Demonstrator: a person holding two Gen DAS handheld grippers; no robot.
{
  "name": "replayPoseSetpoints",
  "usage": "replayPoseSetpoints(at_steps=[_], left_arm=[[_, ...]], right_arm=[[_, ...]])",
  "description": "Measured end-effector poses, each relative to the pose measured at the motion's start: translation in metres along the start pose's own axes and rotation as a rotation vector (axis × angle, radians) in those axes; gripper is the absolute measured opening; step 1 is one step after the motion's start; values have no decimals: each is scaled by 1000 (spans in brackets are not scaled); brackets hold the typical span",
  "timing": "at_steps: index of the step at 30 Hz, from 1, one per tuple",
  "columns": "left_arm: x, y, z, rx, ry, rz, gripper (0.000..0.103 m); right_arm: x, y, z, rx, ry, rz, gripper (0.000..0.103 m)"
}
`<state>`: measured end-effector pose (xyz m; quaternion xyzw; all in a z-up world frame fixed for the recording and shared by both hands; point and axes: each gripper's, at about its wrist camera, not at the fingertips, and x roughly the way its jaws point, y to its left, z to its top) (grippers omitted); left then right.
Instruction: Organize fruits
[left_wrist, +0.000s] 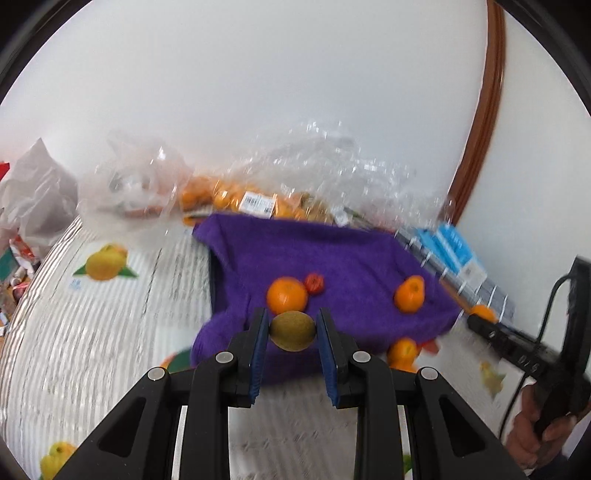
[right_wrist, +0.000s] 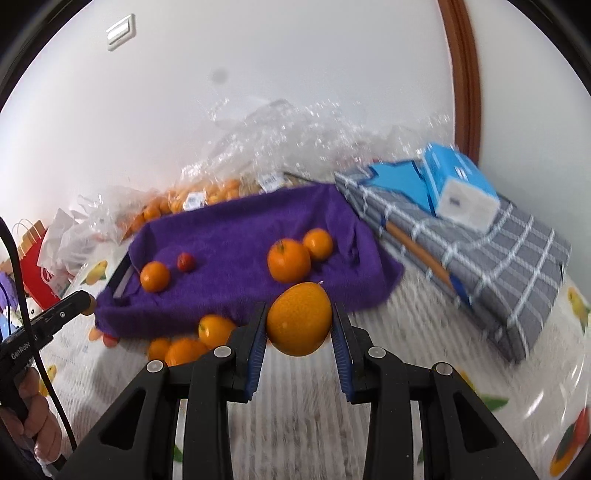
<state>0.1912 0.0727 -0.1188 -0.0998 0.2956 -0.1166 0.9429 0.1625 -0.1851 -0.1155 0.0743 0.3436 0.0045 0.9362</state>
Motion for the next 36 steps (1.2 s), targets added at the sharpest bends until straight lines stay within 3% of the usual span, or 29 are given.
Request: replayPoseSetpoints(at_steps=[5,10,13,17,20,25,28,36], left_arm=[[14,-6,33,-18,-53,1,25],[39,-6,31,-51,-32,10,25],[52,-1,21,-55,-2,13,25],[57,6,19,-65,-18,30,25],[63,11,17,-121,20,-19,25],[67,6,14,-76,12,28,25],[70,5,12,-79,26,18,25],[73,2,11,-66,34,22,25]], right_arm=[[7,11,31,-37,-66,-8,34],[23,19,48,-54,-112,3,34],[37,19,45,-57,-104,9,34],[52,12,33,-43,-81,30,34],[50,7,31,-41,-98,49,34],[51,0,31,-22,-80,50,34],[56,0,27,-9,-58,77,34],[61,22,17,-106,-32,66,34]])
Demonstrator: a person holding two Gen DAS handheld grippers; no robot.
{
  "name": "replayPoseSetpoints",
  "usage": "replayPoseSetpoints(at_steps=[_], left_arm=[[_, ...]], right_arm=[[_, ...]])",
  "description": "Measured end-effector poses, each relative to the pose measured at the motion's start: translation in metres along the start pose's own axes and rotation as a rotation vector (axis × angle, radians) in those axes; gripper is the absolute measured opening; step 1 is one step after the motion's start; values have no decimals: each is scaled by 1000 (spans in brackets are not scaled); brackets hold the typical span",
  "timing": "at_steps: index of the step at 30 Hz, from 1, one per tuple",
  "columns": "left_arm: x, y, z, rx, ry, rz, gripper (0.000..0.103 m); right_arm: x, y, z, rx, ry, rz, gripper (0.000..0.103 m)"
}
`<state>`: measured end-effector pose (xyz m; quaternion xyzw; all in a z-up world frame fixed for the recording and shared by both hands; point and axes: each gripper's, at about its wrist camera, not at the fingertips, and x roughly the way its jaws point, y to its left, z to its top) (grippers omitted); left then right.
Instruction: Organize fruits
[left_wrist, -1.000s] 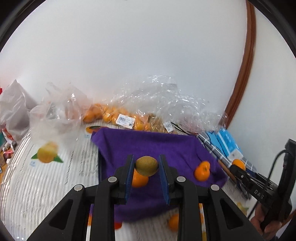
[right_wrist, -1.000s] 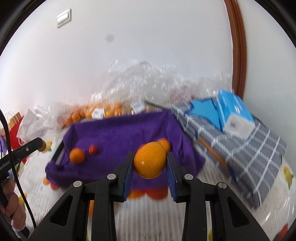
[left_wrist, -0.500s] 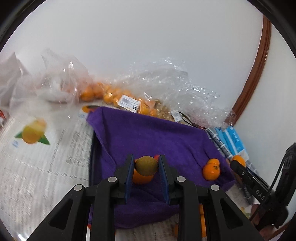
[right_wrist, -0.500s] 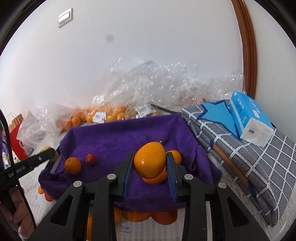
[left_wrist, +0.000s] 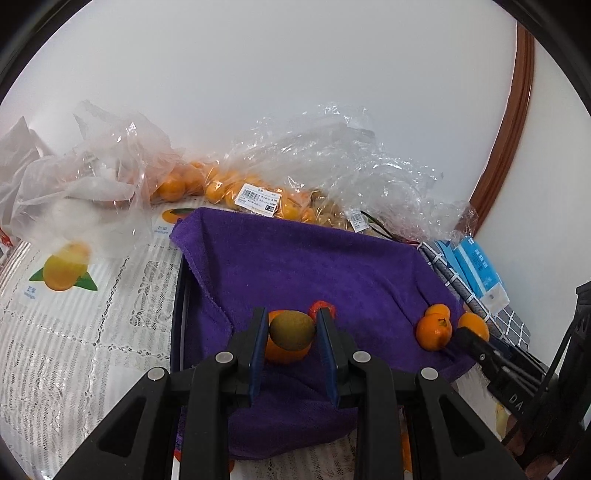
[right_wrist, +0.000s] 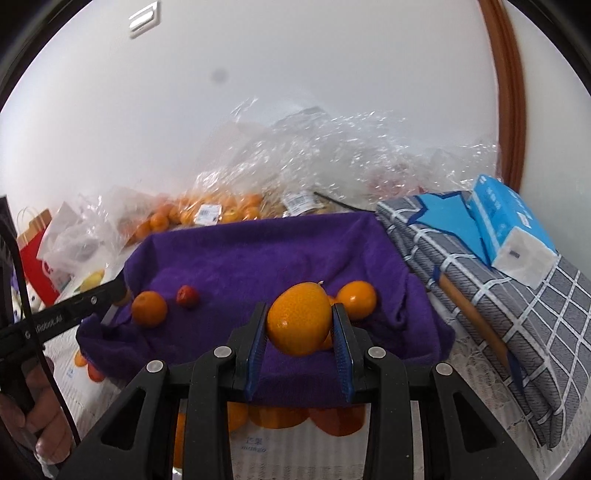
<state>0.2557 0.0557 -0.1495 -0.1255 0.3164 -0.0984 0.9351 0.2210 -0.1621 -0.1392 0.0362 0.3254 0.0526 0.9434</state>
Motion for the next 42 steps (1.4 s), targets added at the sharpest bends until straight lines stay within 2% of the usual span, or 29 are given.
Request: replayPoseSetpoints(at_steps=[8,12,18,22,28,32,37,42], left_arm=[[2,7,2,-33,14,-13,25],[4,12,2,-63,26,-30,25],[5,14,2,-68,18,-24,25],[5,19,4,-93,19,-29,25],[6,24,4,-127,25,-69,25],[4,20,3,-113,23,-92,25],[2,7,1,-63,26,-143,25],[8,-5,-4,-17,56,-151,25]], right_arm=[[1,-3,1,6,6,-19,34],[-7,-18,7,44,-31,-54,34],[-11,-43,13,116,-38,-73,34],[-11,-48,13,119,-38,-88,34],[-6,-46,11,118,1,-48,34],[-1,-38,9,92,25,-22,34],[7,-32,5,65,63,-58,34],[18,-35,1,67,99,-96,34]])
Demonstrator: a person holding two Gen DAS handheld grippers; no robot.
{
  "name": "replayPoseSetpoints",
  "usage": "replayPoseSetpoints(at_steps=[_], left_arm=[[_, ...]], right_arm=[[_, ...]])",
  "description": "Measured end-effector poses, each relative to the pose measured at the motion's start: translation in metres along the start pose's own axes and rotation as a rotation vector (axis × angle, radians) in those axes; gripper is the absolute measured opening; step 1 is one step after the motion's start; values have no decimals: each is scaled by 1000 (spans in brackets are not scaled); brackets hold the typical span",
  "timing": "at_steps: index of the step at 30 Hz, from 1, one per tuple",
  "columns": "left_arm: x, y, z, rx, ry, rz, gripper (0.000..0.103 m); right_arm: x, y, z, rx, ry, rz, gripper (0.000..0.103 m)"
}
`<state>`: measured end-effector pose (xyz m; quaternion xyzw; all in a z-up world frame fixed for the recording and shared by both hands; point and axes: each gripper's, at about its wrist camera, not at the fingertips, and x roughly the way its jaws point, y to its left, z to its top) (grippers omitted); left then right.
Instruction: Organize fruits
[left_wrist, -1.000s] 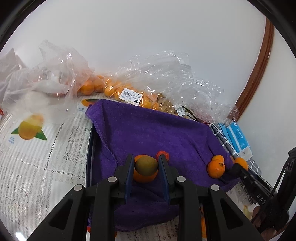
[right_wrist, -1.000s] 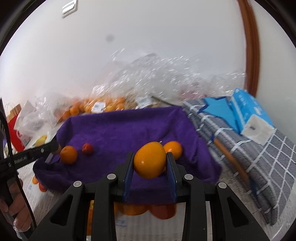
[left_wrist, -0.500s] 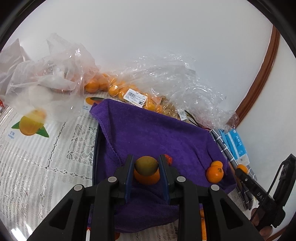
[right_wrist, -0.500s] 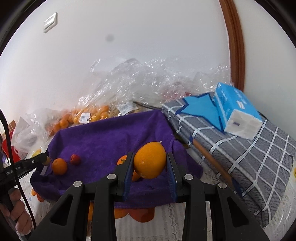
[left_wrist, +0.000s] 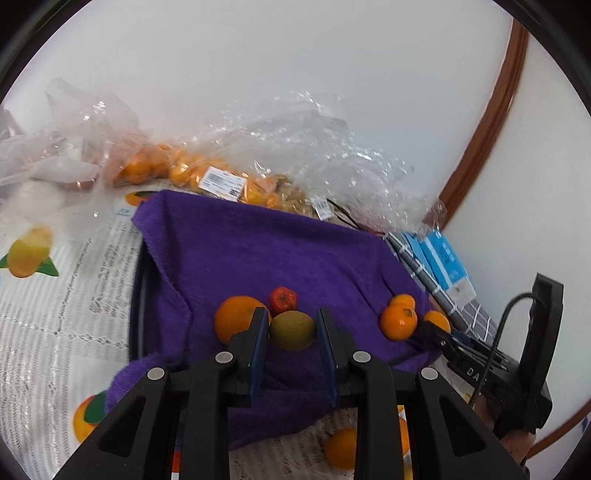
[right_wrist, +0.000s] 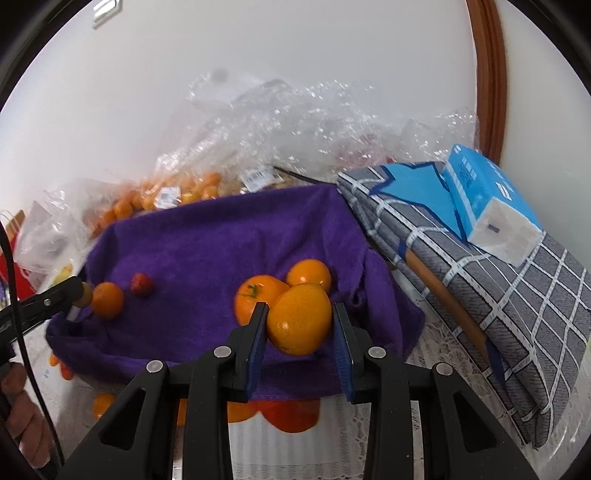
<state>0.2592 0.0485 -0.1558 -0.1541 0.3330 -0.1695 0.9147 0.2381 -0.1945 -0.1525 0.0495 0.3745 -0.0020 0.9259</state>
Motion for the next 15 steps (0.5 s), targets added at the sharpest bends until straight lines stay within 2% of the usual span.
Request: replayPoseSetpoints(at_steps=[13,15], left_arm=[[5,-8,-4,52,6,42,25],[6,-7,-4,53,8,49,25]], right_arm=[[1,7,-1,-41,1,-28,35],[-1,8,-1,-40,-4,-33,40]])
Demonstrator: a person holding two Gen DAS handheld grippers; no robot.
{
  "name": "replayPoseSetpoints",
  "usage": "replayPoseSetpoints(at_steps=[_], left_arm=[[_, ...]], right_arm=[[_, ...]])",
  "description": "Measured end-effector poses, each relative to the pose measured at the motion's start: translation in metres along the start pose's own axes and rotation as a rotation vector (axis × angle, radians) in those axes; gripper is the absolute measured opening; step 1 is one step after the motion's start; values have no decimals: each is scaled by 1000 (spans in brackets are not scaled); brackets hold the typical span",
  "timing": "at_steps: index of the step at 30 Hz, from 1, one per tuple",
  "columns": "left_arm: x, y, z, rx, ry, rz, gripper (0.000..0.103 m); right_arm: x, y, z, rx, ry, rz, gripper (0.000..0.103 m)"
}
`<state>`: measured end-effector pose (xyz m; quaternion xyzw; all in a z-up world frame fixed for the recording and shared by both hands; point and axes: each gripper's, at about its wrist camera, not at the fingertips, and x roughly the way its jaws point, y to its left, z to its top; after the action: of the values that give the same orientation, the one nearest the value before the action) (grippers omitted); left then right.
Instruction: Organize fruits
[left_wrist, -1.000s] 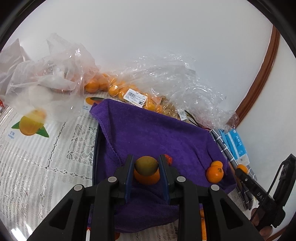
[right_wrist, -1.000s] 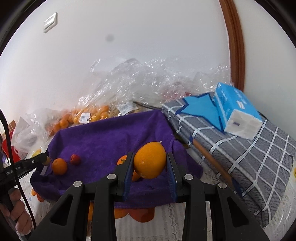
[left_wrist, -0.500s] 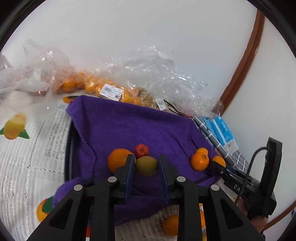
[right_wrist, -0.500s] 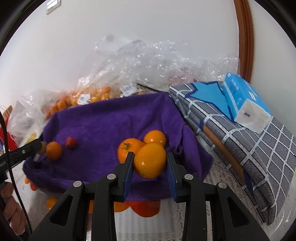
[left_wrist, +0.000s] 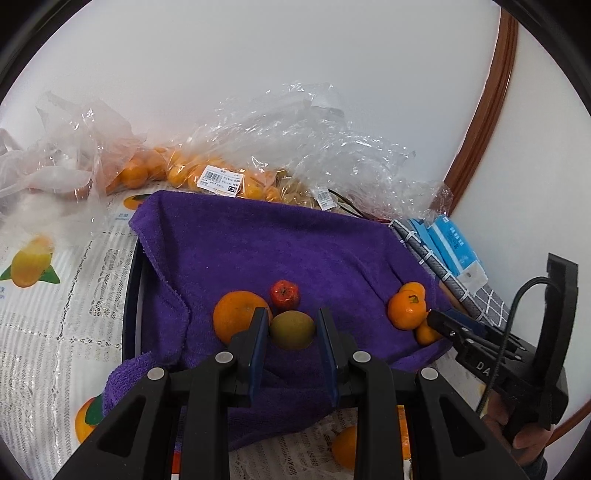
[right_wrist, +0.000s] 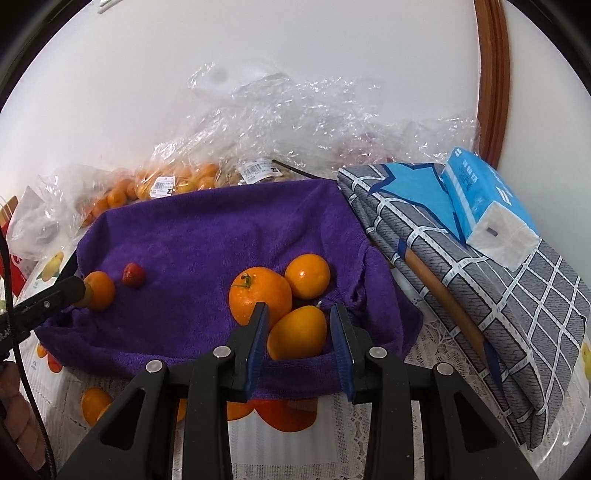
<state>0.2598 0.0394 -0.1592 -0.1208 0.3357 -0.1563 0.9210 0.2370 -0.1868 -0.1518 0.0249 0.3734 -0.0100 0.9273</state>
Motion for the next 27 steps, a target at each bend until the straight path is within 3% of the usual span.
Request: replayPoseSetpoints(at_steps=[6,11,18,27], left_arm=[[2,1,1,6,5,5,28],[0,-1,1,15,0,4,35],[-5,-2,3,24,-18,12,38],[-17,-2,-1,54,-46,53,40]], right_arm=[[-7,5,-2,-19,-14,-18,50],[-23,6,-10,1,-31,-43,51],[-61,24,-43,11,54,71,51],[-87,68,-88,-62,119,133,51]])
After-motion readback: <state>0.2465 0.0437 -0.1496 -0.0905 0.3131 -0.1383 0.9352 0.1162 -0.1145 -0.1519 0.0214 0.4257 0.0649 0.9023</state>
